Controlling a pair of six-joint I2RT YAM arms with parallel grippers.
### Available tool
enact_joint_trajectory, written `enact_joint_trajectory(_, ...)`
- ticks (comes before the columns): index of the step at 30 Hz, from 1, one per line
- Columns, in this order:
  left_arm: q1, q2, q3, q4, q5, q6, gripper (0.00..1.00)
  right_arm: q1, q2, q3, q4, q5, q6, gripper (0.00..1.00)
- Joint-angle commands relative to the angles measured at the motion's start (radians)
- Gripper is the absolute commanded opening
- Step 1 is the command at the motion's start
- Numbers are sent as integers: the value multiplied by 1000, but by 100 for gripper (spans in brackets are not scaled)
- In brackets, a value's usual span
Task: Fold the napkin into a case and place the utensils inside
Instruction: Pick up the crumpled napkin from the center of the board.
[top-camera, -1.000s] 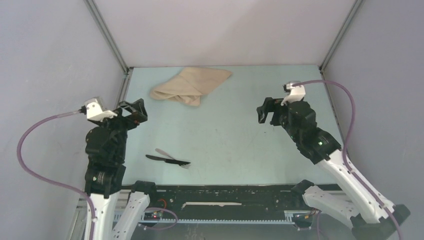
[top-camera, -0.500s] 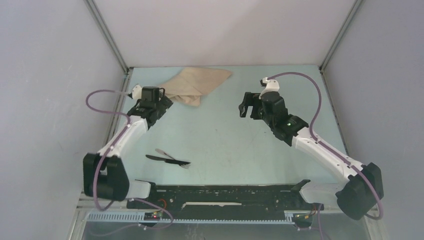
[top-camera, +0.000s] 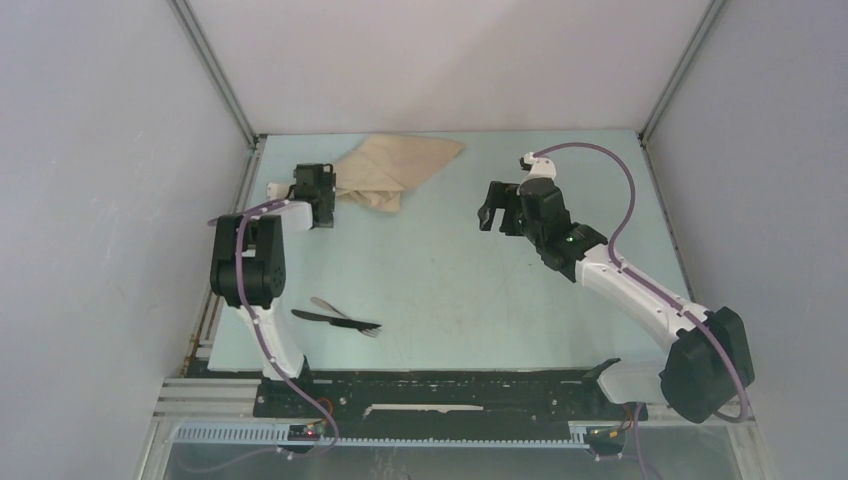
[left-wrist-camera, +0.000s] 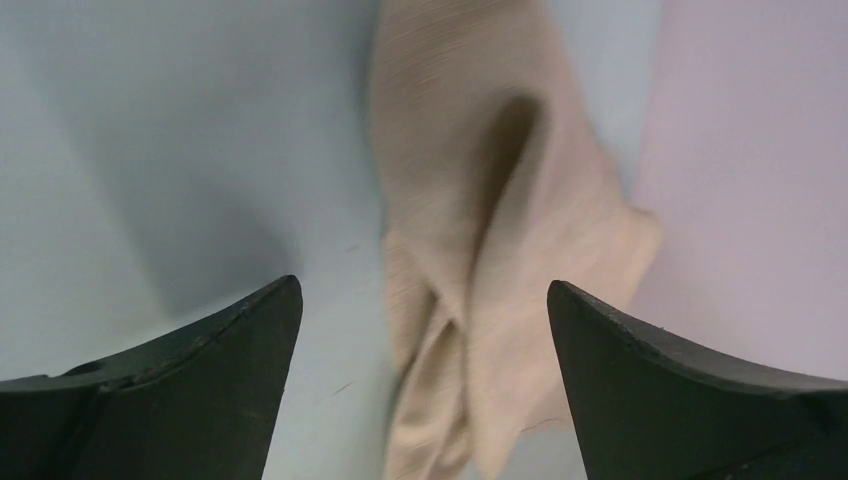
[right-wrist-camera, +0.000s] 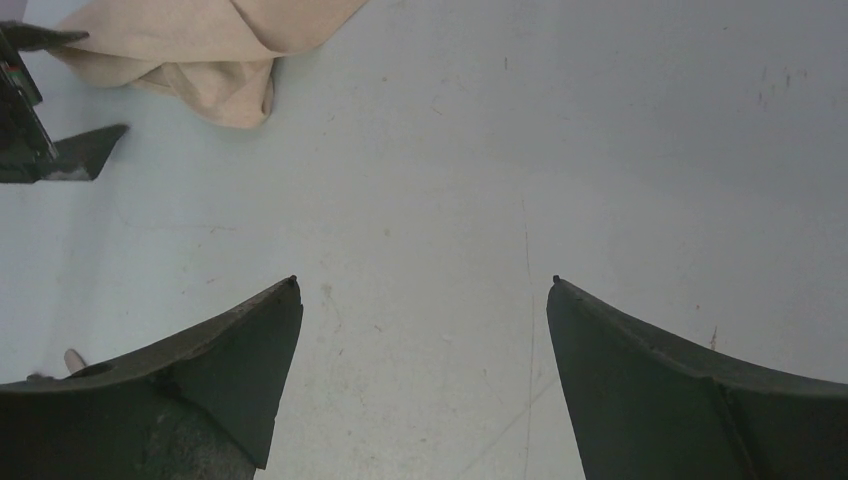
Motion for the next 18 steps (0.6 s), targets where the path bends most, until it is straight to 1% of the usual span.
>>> enact_joint_trajectory(1,7,49,81,199,-54,-33,100,-17,14,-4,43,-20,14,100)
enact_joint_trajectory(3,17,91,126,192,-34,-16,98,-16,18,-5,45,-21,16,100)
enact_joint_trajectory(4,26,113,141,171,-13,-31,88,-16,21,-4,49,-24,15,100)
enact_joint_trajectory(5,29,126,141,166,6,-57,71,-17,24,-5,53,-27,17,100)
enact_joint_trajectory(6,29,126,124,189,18,-63,58,-16,28,-4,59,-29,20,100)
enact_joint_trajectory(7,54,118,96,255,21,-44,47,-16,32,-4,69,-33,26,100)
enact_joint_trajectory(9,60,90,86,296,37,46,30,-19,45,-3,82,-51,43,100)
enact_joint_trajectory(10,59,69,93,289,51,110,22,-21,49,-2,81,-62,52,100)
enact_joint_trajectory(11,60,50,102,270,69,166,11,-25,53,0,79,-75,67,100)
enact_joint_trajectory(12,60,23,104,238,88,221,5,-32,52,-1,76,-92,85,99)
enact_joint_trajectory(13,57,-10,95,204,107,270,1,-41,52,-2,69,-111,101,99)
enact_joint_trajectory(15,44,-103,32,199,145,358,0,-69,49,-1,52,-161,135,99)
enact_joint_trajectory(18,-38,-270,-71,165,146,512,0,-109,39,-1,14,-197,160,98)
